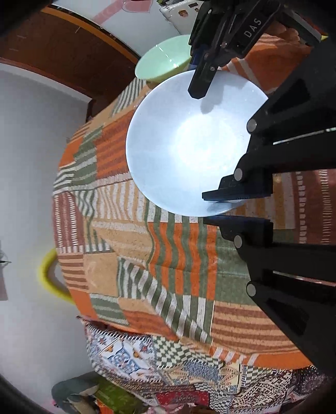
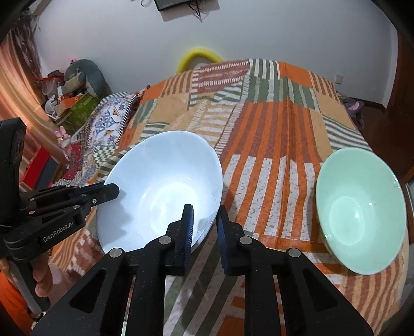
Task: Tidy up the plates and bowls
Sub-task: 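Lift the white spotted bowl with both grippers and carry it toward the pink bowl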
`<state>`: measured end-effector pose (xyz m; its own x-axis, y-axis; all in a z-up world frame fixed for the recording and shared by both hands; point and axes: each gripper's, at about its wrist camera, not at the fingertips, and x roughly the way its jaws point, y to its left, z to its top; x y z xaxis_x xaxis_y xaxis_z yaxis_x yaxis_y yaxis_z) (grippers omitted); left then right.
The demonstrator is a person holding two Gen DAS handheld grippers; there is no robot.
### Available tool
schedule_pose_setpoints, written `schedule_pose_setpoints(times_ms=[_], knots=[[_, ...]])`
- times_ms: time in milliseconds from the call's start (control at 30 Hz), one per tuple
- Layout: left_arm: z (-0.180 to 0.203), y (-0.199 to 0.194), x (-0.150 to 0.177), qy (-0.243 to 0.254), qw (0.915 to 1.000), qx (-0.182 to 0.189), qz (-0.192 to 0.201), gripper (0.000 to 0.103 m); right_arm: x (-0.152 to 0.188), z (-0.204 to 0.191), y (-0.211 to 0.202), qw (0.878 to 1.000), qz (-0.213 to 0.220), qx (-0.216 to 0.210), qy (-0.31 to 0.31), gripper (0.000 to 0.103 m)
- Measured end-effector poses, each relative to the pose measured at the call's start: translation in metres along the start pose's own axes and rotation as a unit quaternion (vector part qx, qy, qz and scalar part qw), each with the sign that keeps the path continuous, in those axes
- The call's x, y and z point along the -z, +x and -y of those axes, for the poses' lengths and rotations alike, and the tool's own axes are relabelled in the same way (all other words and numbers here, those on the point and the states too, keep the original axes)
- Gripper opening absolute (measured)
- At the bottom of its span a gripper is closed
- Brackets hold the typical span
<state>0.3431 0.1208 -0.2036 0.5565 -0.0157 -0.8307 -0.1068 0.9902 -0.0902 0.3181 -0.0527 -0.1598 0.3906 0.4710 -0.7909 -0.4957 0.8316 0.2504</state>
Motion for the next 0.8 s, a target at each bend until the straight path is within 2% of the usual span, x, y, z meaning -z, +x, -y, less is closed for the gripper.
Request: schedule_pose_setpoints(times_ms=[233,600,800], knots=[[0.01,-0.046,0.01,0.014,0.9993,-0.015,0.032,0.01,0.001,-0.013,-0.031,1.0,0.02,-0.007,-0.006,0.016],[0.013,-0.121,0.042,0.007,0.9981,-0.004,0.062,0.01,0.021,-0.043,-0.085,0.998,0.049,-0.023,-0.024,0.016],[0.008,-0.157,0.07,0.002,0.9973,0.002,0.073,0.01,0.037,-0.058,-0.107,0.997,0.058,-0.033,-0.031,0.016]])
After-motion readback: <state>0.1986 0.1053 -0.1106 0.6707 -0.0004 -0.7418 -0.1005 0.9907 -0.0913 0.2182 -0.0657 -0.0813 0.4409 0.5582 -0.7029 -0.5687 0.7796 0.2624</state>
